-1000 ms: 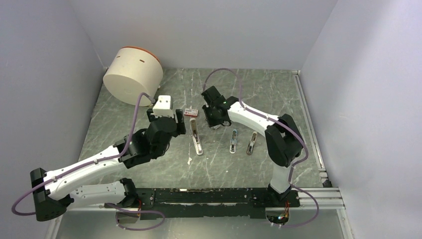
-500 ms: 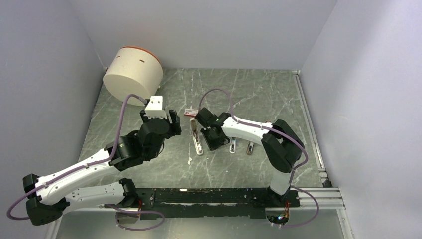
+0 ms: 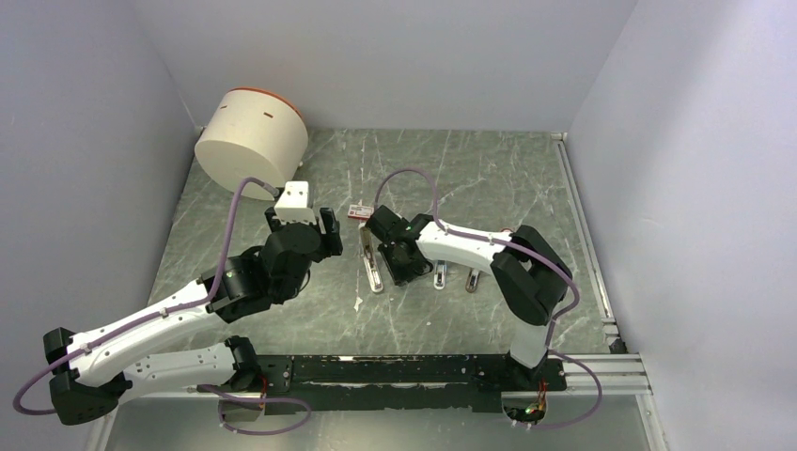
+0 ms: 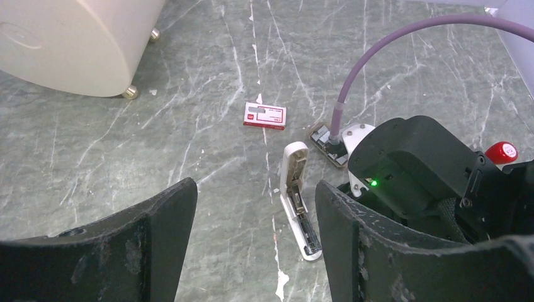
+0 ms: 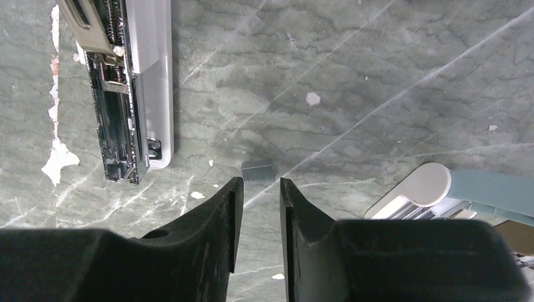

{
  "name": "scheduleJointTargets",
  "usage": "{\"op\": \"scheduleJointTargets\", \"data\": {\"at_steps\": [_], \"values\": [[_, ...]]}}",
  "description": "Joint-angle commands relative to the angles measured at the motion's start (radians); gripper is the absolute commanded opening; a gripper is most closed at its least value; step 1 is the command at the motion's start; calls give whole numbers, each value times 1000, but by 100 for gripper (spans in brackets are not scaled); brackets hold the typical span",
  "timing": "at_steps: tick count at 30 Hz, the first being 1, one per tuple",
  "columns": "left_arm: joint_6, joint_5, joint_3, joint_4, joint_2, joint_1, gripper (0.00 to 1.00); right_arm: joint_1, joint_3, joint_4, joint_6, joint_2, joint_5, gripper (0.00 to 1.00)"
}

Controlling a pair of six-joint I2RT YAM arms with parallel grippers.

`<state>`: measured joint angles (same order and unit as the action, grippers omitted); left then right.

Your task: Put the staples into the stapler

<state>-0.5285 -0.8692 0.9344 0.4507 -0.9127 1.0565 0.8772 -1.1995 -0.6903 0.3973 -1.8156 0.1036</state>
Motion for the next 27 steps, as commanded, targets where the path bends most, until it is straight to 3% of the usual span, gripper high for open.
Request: {"op": "scheduleJointTargets", "data": {"at_steps": [1,12,19,27], "values": [[-4,7,16,6,9,-6,74,2,-16,-15,-2,-24,28,33],[-4,1,12,0,17,-6,74,5,-15,21,114,20,51,42],[-4,-4,10,3,19,-6,74,4,9,10,295,7,189,43],[-3,-5,5,-1,21,-6,74,5,25,16,324,-10,198,43]]}}
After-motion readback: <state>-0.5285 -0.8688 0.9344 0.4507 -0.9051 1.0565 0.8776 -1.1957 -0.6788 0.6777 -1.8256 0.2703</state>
